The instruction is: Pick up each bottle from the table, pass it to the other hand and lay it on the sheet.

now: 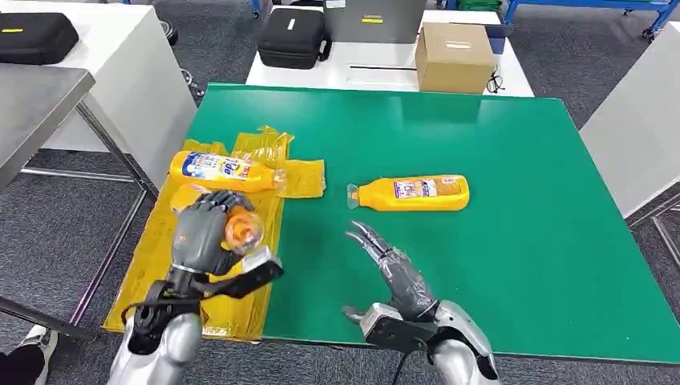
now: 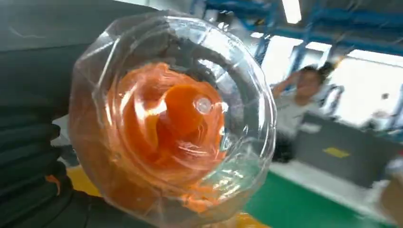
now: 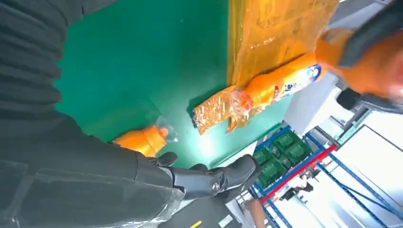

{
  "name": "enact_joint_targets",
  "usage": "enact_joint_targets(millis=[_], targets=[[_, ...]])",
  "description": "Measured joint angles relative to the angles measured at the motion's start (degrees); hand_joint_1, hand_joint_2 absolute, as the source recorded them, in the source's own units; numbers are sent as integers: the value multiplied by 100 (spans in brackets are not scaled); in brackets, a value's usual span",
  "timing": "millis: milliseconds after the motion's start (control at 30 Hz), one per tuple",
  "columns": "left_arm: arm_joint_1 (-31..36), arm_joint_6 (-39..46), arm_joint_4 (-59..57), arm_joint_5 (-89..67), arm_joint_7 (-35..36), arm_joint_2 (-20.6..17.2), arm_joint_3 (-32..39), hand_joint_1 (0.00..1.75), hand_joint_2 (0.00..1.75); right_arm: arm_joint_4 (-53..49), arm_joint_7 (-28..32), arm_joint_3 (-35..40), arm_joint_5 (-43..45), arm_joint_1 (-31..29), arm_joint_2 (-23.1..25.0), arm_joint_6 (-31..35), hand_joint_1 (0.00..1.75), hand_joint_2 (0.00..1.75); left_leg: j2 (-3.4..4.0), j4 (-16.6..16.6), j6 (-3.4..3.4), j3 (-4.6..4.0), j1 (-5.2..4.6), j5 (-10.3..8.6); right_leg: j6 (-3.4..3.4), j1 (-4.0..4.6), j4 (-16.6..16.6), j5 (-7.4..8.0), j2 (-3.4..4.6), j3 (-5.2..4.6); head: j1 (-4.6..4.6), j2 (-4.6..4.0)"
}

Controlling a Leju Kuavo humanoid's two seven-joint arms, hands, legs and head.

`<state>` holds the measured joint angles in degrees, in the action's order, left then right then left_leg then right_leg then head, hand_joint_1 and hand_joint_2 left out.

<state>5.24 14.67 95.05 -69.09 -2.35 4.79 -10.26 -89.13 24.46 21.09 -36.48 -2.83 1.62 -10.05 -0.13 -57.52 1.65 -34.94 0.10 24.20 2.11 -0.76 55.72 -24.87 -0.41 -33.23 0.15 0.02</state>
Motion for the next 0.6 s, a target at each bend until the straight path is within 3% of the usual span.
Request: enact_joint_targets(millis=[167, 367, 400, 433, 467, 600], targets=[[790, -11, -1303, -354, 453, -140, 357, 175, 175, 35, -28, 35, 89, -48, -2, 2, 0, 175, 1, 0, 2, 0, 1, -6, 0, -1, 2, 1, 0, 2, 2, 0], [1401, 138, -2550, -523, 517, -267, 621, 175, 175, 35, -59, 90, 118, -53, -26, 24, 0, 175, 2, -1, 2, -2, 1, -5, 1, -3, 2, 0, 0, -1, 4, 0], [1480, 142, -2718, -529, 497, -282, 639, 51, 175, 35, -68, 96, 118, -52, -29, 41, 0, 175, 1, -1, 2, -3, 0, -5, 1, -4, 2, 0, -1, -1, 2, 0], [1565, 142, -2853, -536, 482, -295, 648, 51, 175, 35, -83, 98, 116, -52, -31, 57, 0, 175, 0, -1, 2, -3, 0, -5, 1, -4, 2, 0, -1, -1, 0, 0], [1652, 149, -2999, -553, 482, -306, 652, 0, 175, 33, -98, 101, 111, -52, -31, 65, 0, 175, 0, -1, 2, -3, -1, -4, 2, -4, 2, 0, -1, -1, 2, 0], [1917, 282, -3509, -588, 408, -310, 670, 0, 175, 31, -168, 127, 50, -47, -31, 85, 0, 175, 2, -1, 3, -2, -1, -4, 1, -3, 1, 1, 1, -1, 2, 0]])
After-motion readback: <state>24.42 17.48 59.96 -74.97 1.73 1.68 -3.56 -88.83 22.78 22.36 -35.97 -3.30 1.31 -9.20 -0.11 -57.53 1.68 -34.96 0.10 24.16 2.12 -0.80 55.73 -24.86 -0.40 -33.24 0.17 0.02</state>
